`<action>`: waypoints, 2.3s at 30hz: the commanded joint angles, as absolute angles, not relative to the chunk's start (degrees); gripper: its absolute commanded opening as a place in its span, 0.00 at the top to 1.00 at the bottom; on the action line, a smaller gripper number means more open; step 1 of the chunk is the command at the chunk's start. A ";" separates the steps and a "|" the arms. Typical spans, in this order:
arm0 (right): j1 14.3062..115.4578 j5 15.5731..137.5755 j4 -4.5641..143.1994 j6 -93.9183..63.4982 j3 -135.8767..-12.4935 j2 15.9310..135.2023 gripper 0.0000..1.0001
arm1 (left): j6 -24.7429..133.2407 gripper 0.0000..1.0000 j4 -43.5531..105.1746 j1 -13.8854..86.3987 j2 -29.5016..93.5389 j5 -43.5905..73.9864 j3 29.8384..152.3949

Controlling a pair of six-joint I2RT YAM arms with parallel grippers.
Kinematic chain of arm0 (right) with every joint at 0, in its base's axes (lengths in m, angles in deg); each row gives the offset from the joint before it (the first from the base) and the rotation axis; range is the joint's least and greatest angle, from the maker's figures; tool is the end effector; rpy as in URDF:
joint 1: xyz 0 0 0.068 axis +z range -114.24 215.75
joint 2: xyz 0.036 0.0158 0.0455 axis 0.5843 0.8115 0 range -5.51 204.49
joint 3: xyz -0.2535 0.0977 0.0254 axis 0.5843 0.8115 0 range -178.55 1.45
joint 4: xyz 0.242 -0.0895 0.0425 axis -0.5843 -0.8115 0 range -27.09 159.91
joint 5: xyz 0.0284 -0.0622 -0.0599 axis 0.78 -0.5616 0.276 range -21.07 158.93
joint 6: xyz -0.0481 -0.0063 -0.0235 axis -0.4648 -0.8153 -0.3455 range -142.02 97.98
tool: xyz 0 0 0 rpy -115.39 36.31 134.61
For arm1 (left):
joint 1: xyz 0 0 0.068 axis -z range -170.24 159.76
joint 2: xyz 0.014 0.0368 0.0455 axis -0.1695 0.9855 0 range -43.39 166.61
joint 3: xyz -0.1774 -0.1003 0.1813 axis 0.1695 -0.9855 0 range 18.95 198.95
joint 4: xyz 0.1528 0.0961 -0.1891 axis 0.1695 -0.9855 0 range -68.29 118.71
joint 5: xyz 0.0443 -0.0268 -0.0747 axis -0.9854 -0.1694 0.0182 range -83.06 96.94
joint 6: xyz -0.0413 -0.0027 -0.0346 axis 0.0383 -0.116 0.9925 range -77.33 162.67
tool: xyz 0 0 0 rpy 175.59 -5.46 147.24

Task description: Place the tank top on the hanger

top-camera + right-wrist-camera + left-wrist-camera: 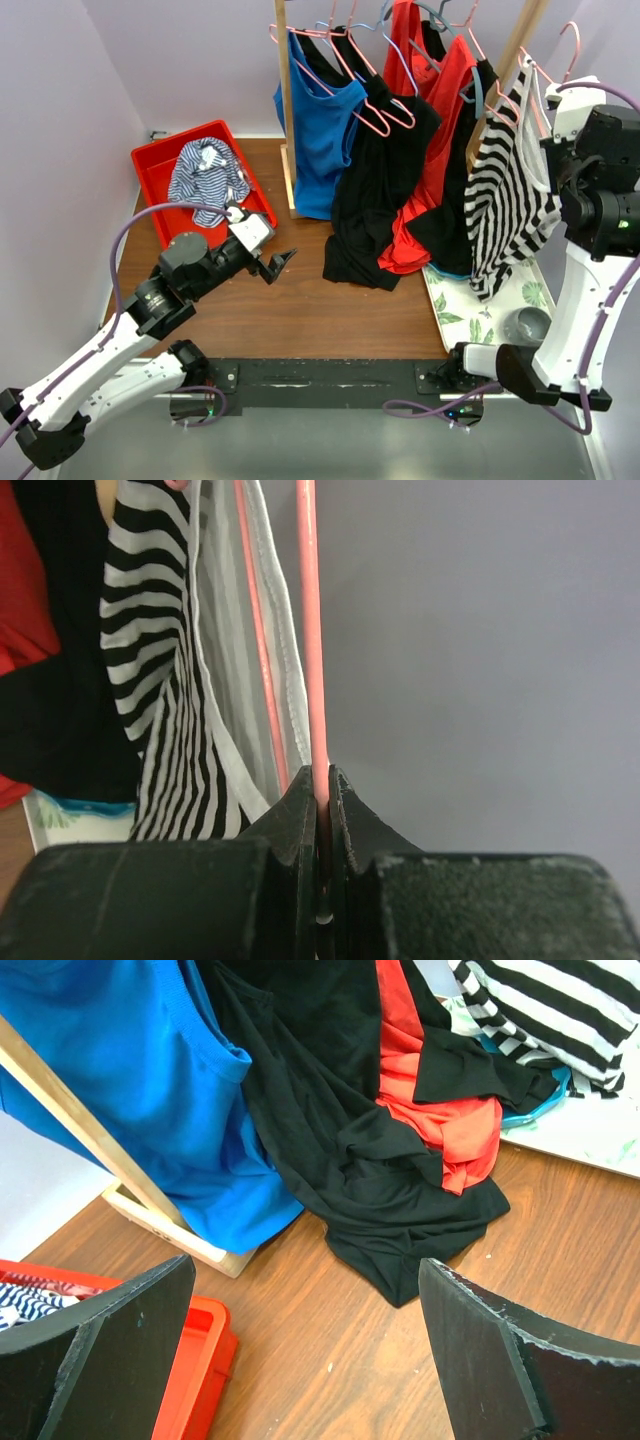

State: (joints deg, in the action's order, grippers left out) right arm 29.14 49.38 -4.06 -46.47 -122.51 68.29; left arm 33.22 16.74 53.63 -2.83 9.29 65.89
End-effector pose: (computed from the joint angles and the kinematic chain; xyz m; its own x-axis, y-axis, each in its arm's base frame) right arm 0.1533 -0.0298 0.5503 -0.5361 -0.3304 -0.7768 0.2097 0.8393 -0.5017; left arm 0.1182 -0.1156 0.3613 0.0493 0.1800 -0.9824 0.7236 0.6716 0.1594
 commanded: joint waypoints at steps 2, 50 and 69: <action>26.53 55.92 2.32 -46.98 -118.09 65.24 1.00 | 33.62 0.00 20.62 53.53 -2.17 10.10 65.26; 23.35 83.71 19.11 -36.88 -150.69 105.84 1.00 | 32.47 0.00 19.57 53.53 3.81 7.11 66.76; 30.57 70.00 25.62 -37.84 -153.15 112.96 1.00 | 32.74 0.00 19.04 53.53 4.07 4.92 66.85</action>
State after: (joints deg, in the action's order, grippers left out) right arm 28.53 73.05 20.07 -37.49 -150.21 113.14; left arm 33.02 17.18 53.63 4.18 5.57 65.10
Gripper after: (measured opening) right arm 0.041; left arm 0.996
